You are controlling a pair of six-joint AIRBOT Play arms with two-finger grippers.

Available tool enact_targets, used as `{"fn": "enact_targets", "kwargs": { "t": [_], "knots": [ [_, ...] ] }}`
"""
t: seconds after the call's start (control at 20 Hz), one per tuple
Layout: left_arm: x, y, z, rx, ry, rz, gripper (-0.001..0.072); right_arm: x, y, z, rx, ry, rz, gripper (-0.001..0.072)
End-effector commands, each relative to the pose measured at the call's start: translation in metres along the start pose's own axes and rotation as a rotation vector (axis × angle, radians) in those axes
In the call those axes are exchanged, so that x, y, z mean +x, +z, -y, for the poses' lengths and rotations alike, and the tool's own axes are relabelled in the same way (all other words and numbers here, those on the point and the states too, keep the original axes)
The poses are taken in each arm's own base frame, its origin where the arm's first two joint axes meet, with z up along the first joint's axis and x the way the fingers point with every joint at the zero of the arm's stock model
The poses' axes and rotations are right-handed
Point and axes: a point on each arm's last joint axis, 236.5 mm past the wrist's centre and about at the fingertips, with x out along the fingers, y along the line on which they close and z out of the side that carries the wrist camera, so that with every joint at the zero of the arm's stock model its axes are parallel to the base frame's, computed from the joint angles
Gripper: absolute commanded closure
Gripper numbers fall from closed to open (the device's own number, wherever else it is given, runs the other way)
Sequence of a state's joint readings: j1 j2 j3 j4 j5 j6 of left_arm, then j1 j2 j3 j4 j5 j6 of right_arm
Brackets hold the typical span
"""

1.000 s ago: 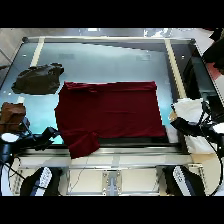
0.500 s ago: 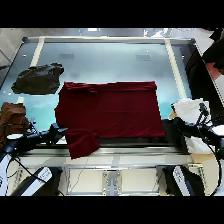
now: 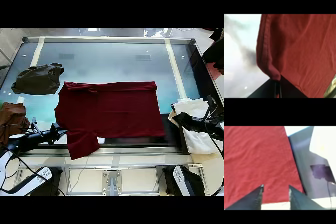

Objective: Fold the shirts.

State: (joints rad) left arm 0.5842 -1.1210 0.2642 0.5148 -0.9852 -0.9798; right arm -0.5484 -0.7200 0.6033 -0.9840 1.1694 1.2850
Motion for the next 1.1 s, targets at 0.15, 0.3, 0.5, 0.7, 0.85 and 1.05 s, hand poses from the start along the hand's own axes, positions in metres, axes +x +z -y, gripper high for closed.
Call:
{"fn": "enact_targets", "kwargs": {
  "t": [0.15, 0.3, 0.5, 0.7, 0.85, 1.05],
  "knots": [
    [0.000, -0.001, 0.001, -0.001, -0.006, -0.004, 0.0694, 0.016, -0.077, 0.045, 0.121, -0.144, -0.247, 0.0397],
    [0.000, -0.001, 0.001, -0.001, -0.006, -0.005, 0.0694, 0.059, -0.094, 0.024, 0.330, 0.020, -0.176, 0.0364],
    [0.000, -0.001, 0.001, -0.001, -0.006, -0.004, 0.0694, 0.082, -0.099, 0.030, 0.471, 0.054, -0.092, 0.0363],
    [0.000, -0.001, 0.001, -0.001, -0.006, -0.004, 0.0694, 0.083, -0.105, 0.030, 0.476, 0.052, -0.108, 0.0363],
    [0.000, -0.001, 0.001, -0.002, -0.006, -0.003, 0.0694, 0.083, -0.106, 0.030, 0.494, 0.048, -0.113, 0.0367],
    [0.000, -0.001, 0.001, -0.002, -0.005, -0.003, 0.0694, 0.090, -0.093, 0.041, 0.577, 0.029, -0.058, 0.0368]
  ]
}}
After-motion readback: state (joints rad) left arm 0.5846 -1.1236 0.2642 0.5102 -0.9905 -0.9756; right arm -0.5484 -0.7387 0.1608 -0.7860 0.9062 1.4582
